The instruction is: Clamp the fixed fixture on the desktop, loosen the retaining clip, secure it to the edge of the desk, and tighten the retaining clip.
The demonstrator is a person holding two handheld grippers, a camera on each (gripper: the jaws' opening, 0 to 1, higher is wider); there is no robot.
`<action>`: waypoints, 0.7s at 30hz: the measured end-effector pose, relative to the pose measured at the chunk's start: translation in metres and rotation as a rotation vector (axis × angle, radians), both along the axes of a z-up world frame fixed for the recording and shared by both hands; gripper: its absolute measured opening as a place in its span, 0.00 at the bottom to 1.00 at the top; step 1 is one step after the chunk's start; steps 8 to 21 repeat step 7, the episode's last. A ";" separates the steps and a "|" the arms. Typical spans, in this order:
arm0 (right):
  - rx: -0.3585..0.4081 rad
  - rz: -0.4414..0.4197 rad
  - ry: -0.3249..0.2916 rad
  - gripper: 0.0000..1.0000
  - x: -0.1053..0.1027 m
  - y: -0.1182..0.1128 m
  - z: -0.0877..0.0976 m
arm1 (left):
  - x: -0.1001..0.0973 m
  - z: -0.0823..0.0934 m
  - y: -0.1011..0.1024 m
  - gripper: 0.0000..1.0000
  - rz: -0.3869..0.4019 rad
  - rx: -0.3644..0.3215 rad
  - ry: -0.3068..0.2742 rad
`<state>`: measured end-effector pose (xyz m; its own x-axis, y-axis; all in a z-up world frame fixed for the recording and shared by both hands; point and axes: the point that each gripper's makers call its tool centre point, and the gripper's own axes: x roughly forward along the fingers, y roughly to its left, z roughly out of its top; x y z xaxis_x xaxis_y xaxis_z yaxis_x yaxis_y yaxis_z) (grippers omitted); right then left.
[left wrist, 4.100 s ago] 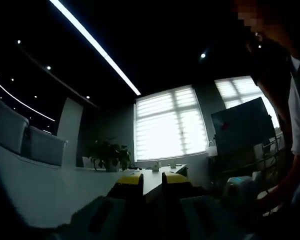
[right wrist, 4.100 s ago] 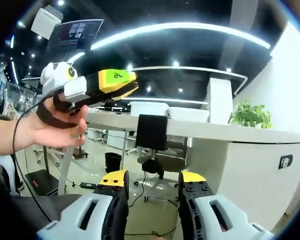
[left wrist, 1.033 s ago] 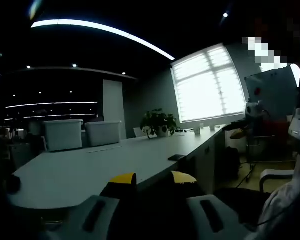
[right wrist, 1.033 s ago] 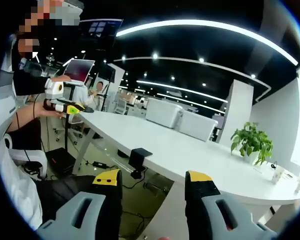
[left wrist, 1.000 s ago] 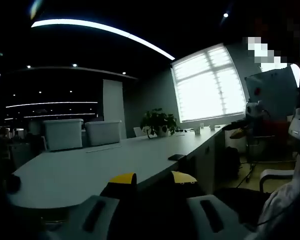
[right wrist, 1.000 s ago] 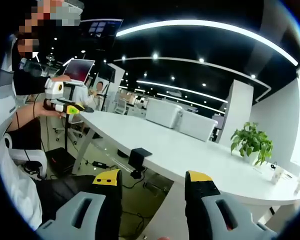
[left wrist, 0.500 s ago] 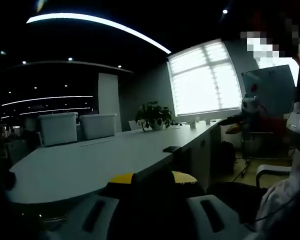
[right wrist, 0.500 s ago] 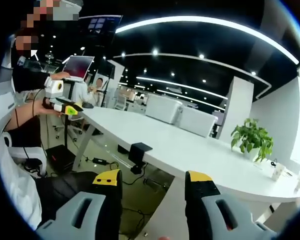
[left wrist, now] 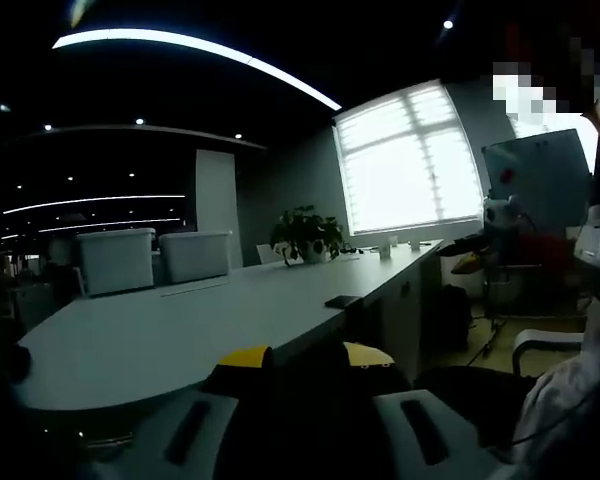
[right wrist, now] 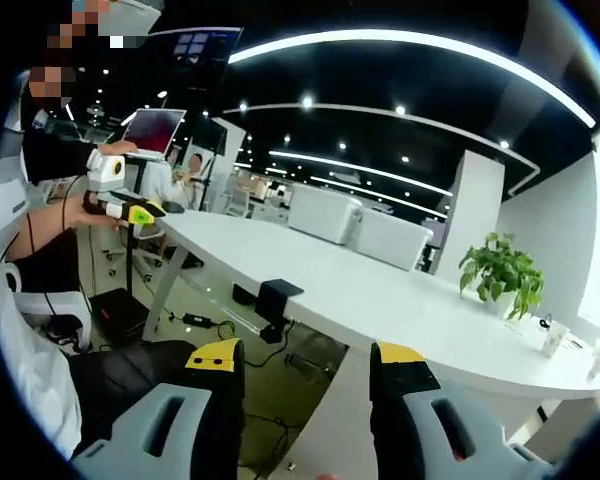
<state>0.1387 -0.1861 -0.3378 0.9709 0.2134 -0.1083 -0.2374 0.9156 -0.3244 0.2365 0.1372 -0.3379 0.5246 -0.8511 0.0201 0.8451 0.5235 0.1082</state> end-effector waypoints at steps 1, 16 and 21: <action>0.002 0.001 -0.002 0.48 0.000 0.000 0.000 | 0.000 0.000 0.000 0.26 0.000 0.002 -0.003; 0.012 -0.001 0.001 0.48 0.002 0.001 -0.003 | 0.001 0.001 0.001 0.26 0.005 -0.007 -0.006; 0.012 -0.001 0.001 0.48 0.002 0.001 -0.003 | 0.001 0.001 0.001 0.26 0.005 -0.007 -0.006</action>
